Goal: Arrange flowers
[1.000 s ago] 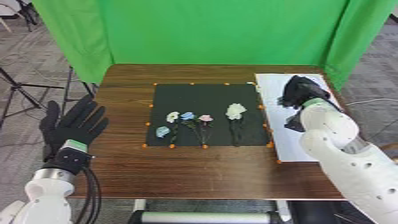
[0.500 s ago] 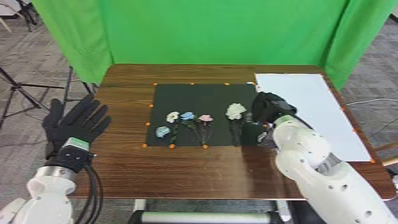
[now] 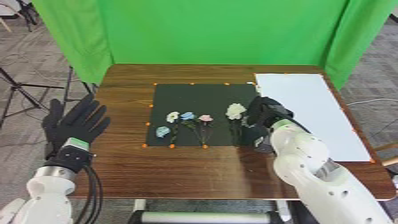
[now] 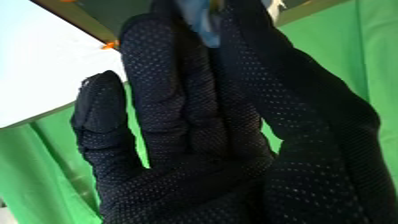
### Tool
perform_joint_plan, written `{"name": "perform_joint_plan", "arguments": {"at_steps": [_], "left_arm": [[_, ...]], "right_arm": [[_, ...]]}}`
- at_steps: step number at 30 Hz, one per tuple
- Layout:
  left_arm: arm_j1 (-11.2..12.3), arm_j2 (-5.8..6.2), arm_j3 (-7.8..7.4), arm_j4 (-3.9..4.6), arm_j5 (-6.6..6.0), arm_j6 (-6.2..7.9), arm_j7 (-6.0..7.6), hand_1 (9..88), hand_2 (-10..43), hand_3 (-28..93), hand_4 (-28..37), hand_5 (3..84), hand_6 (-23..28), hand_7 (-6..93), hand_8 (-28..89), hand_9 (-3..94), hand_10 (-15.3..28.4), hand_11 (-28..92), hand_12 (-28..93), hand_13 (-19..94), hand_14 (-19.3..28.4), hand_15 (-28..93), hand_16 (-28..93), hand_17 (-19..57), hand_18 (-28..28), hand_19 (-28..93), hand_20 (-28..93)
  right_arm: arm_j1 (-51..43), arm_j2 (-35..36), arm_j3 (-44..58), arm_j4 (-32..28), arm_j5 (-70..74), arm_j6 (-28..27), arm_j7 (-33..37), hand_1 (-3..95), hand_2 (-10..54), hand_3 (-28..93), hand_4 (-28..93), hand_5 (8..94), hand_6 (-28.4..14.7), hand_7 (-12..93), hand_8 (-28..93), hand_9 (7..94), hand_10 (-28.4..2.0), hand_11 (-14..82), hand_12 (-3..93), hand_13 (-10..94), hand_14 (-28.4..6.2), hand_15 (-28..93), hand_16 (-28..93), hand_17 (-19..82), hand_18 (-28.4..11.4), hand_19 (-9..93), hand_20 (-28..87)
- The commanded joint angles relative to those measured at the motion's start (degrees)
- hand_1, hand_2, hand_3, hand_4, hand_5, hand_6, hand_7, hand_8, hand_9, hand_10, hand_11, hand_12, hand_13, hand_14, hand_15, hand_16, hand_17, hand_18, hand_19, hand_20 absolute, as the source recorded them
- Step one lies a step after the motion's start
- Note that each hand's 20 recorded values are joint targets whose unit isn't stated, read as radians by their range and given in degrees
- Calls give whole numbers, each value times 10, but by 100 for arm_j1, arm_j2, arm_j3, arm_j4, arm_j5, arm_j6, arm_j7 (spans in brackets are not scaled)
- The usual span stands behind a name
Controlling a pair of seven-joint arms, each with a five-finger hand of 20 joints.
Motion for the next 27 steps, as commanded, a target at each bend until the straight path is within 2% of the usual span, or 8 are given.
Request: {"name": "perform_joint_plan", "arguments": {"at_steps": [1, 8, 13, 16, 18, 19, 23, 27], "left_arm": [[106, -7, -36, -33, -18, 81, 76, 241, 122, 694, -283, 362, 82, 153, -85, 265, 136, 198, 105, 132, 129, 313, -83, -79, 122, 284, 65], [95, -10, -24, -30, -47, 65, 114, 242, 120, 693, -283, 362, 82, 152, -85, 264, 135, 199, 105, 131, 128, 312, -82, -79, 122, 284, 66], [118, 8, -52, -43, -78, 28, 220, 242, 121, 690, -283, 362, 82, 152, -84, 264, 136, 200, 104, 138, 129, 315, -82, -80, 122, 285, 67], [155, 24, -112, -51, -47, -10, 290, 238, 125, 687, -283, 363, 81, 149, -86, 269, 135, 195, 100, 150, 123, 303, -88, -78, 123, 284, 66], [192, 16, -194, -59, 0, -39, 288, 229, 131, 686, -283, 363, 77, 145, -88, 272, 134, 190, 94, 156, 119, 292, -91, -77, 123, 284, 67], [186, -22, -278, -45, 84, -89, 128, 227, 134, 684, -283, 364, 76, 138, -90, 274, 133, 186, 90, 157, 117, 287, -91, -77, 123, 284, 67], [272, -16, -471, -32, 334, -205, 101, 222, 144, 665, -283, 360, 70, 118, -86, 270, 129, 168, 80, 147, 109, 262, -94, -76, 120, 281, 66], [323, -15, -574, -4, 296, -247, 205, 219, 148, 655, -283, 358, 68, 109, -84, 267, 126, 158, 77, 140, 105, 246, -93, -73, 115, 271, 64]], "right_arm": [[-170, 9, 188, -222, 80, -140, 60, 484, -95, 753, -283, 633, -31, 220, -135, 647, -156, 197, 183, 650, -98, 569, 345, 350, -232, 863, 373], [-344, -61, 438, -412, 253, 13, 6, 439, -95, 759, -283, 621, -43, 205, -129, 608, -165, 167, 165, 637, -117, 611, 262, 348, -234, 867, 368], [-881, -216, 1241, -473, 1989, 1590, -1316, 306, -50, 741, -241, 564, -64, 180, -115, 557, -189, 147, 159, 592, -136, 577, 230, 330, -225, 847, 360], [-1167, -392, 1799, -476, 3808, 1842, -2422, 249, 22, 760, -252, 494, -68, 165, -113, 477, -187, 116, 146, 493, -163, 487, 174, 266, -217, 723, 316], [-1187, -368, 1857, -469, 3916, 1906, -2670, 217, 52, 767, -259, 460, -64, 154, -114, 438, -182, 94, 134, 416, -175, 418, 140, 218, -211, 633, 278], [-1196, -391, 1906, -397, 3798, 1871, -2946, 196, 61, 772, -261, 444, -60, 149, -113, 424, -180, 86, 129, 372, -177, 377, 124, 195, -210, 595, 262], [-1276, -573, 2154, -285, 4459, 1724, -3721, 131, 76, 783, -277, 383, -40, 127, -109, 374, -163, 60, 108, 276, -157, 251, 100, 140, -190, 457, 203], [-1357, -767, 2250, -247, 5322, 1732, -4196, 85, 79, 794, -282, 372, -35, 116, -108, 363, -154, 48, 98, 259, -140, 186, 98, 133, -179, 376, 184]]}}
